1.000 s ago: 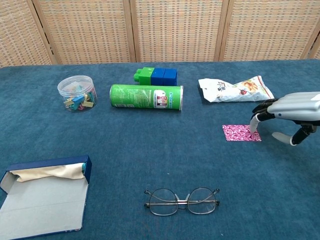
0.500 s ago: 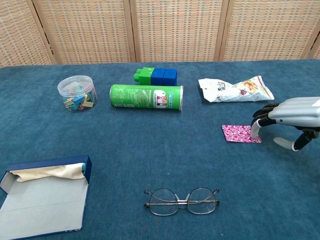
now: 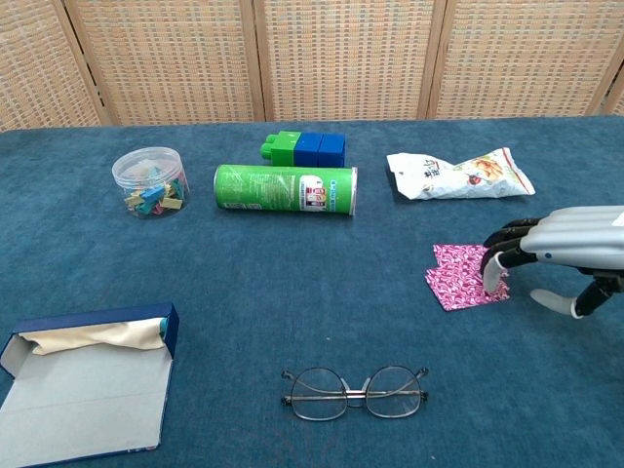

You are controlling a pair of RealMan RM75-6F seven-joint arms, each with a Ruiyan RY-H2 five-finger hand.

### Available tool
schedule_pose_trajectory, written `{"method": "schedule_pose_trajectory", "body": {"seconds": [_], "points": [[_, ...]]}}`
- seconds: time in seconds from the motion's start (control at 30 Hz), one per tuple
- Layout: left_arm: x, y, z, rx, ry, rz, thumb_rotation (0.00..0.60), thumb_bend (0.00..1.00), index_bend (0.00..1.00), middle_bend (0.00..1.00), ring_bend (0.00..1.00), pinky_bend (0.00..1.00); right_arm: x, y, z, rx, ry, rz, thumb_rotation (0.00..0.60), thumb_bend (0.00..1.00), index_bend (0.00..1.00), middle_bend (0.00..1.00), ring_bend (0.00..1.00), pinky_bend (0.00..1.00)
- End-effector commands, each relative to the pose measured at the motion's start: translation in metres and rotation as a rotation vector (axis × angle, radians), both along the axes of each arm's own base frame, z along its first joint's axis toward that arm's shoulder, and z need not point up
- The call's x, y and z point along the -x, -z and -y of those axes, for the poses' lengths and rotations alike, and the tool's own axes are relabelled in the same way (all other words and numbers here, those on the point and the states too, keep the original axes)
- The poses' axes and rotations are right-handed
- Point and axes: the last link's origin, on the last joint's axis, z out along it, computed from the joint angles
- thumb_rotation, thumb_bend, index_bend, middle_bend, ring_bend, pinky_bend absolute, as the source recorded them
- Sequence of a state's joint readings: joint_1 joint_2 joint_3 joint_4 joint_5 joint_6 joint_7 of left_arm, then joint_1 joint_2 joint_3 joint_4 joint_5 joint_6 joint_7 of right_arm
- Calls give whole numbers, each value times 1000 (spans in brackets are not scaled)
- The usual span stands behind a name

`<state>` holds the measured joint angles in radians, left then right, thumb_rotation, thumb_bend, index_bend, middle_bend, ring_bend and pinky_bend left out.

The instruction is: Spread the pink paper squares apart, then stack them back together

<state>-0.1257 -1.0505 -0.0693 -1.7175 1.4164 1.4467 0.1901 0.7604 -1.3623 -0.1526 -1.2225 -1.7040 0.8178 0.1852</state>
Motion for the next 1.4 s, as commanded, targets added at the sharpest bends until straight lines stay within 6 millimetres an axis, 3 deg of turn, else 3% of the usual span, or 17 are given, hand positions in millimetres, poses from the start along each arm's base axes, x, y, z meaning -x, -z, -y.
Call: {"method": "schedule_pose_trajectory", "body": {"seconds": [0.03,0.63,1.03,1.4], "points": [[0,1,0,3,1,-1,600,133,36,0,0,0,0,0,-8,-20,-11,-5,600,672,260,213,0,0],[-2,5,0,18,9,2,600,133,36,0,0,0,-3,-9,-33,-31,-17,3,600,672,260,214,0,0],[0,3,3,9,5,5,600,133,36,0,0,0,-18,-22,-8,41,-49,18,600,672,261,214,0,0],[4,1,5,4,-10,1,600,133,36,0,0,0,-21,-7,4,15,-36,12,600,672,260,214,0,0]]}}
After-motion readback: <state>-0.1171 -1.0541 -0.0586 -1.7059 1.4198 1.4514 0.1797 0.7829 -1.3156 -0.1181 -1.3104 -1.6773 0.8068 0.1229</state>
